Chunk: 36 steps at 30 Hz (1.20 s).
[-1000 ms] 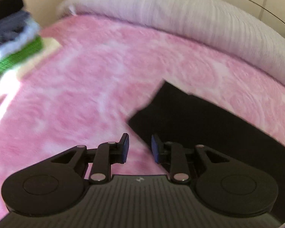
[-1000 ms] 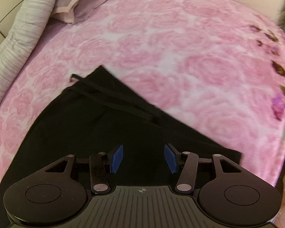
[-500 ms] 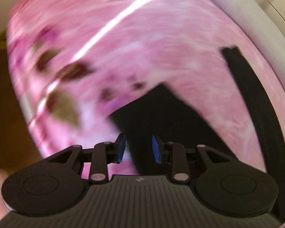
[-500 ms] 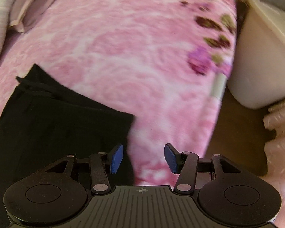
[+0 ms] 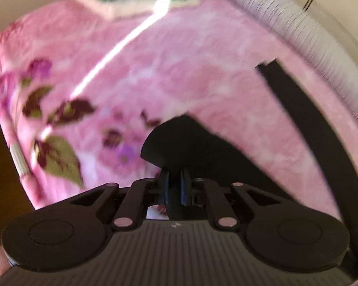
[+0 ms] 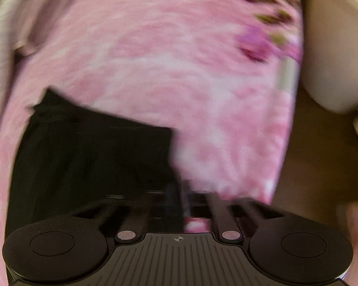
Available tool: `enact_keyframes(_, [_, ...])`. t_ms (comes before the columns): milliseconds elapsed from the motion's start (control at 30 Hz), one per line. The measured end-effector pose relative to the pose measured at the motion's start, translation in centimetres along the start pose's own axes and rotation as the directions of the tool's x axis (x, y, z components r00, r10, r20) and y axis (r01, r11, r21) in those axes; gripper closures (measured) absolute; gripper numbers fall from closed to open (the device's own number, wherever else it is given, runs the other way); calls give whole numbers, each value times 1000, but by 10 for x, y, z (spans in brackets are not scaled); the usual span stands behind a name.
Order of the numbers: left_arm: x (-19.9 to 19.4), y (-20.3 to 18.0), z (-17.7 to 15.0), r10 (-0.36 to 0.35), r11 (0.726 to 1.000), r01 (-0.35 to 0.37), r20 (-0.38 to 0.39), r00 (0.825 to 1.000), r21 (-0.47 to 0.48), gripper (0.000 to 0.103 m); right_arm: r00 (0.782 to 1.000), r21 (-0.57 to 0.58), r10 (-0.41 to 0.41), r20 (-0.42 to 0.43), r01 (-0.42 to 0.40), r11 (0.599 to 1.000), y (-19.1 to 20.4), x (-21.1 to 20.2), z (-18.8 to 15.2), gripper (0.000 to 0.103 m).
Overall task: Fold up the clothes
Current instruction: 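Grasp the black trousers edge with the left gripper while the right gripper grasps beside it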
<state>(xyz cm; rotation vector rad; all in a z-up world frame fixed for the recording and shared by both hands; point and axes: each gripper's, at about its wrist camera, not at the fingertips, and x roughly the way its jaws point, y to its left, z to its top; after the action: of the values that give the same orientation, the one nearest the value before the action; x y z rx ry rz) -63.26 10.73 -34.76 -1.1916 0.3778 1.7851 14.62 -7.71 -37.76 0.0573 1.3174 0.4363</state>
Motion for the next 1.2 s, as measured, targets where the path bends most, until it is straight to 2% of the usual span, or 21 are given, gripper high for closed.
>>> enact_keyframes(67, [-2, -3, 1, 17, 998, -17, 5, 1000, 55, 96, 999, -74, -13, 31, 15, 997, 7, -13, -2, 103])
enact_keyframes(133, [13, -1, -8, 95, 989, -88, -52, 994, 121, 92, 999, -68, -30, 20, 32, 997, 1, -13, -2, 103])
enact_keyframes(200, [27, 1, -16, 173, 970, -152, -98, 980, 190, 87, 997, -60, -52, -48, 49, 997, -10, 3, -2, 102])
enact_keyframes(300, [17, -18, -17, 234, 943, -211, -61, 970, 256, 83, 994, -105, -30, -102, 20, 994, -16, 7, 5, 87])
enact_keyframes(333, [13, -24, -17, 253, 933, -230, -48, 966, 276, 83, 994, -129, -33, -101, 20, 991, -17, 1, 10, 69])
enact_keyframes(367, [5, -28, -16, 268, 925, -249, -29, 963, 289, 83, 994, -152, -35, -99, 20, 988, -18, -6, 14, 55])
enact_keyframes(467, [-20, -43, -16, 291, 911, -287, 31, 956, 297, 85, 998, -212, -33, -58, 20, 977, -22, -29, 29, 54])
enact_keyframes(533, [-36, -60, -17, 246, 927, -248, 41, 968, 282, 85, 1000, -274, -22, -22, 15, 962, -19, -41, 40, 54])
enact_keyframes(633, [-35, -104, -31, 104, 954, -86, -50, 993, 286, 85, 999, -409, 48, -7, -46, 911, 3, -43, 56, 54])
enact_keyframes(700, [-28, -141, -45, 3, 954, 36, -128, 992, 299, 85, 994, -508, 106, -21, -101, 856, 23, -36, 63, 54])
enact_keyframes(733, [-23, -164, -55, -49, 944, 104, -178, 983, 313, 85, 992, -551, 124, -32, -122, 826, 35, -30, 65, 54])
enact_keyframes(767, [-17, -188, -64, -100, 930, 172, -228, 969, 325, 85, 989, -592, 142, -45, -141, 793, 48, -24, 67, 54])
enact_keyframes(867, [3, -267, -95, -214, 867, 345, -359, 909, 358, 85, 977, -705, 191, -90, -198, 681, 84, -5, 72, 54])
enact_keyframes(900, [9, -294, -104, -239, 843, 388, -386, 891, 373, 85, 972, -739, 207, -112, -221, 637, 94, 2, 74, 54])
enact_keyframes(1000, [23, -370, -126, -330, 767, 502, -425, 843, 399, 85, 960, -793, 238, -150, -261, 550, 127, 23, 77, 54])
enact_keyframes(1100, [41, -428, -139, -380, 708, 554, -426, 821, 437, 83, 951, -827, 261, -167, -279, 487, 152, 44, 85, 54])
enact_keyframes(1200, [73, -463, -148, -349, 679, 541, -430, 833, 496, 79, 943, -847, 282, -177, -291, 445, 176, 62, 91, 54])
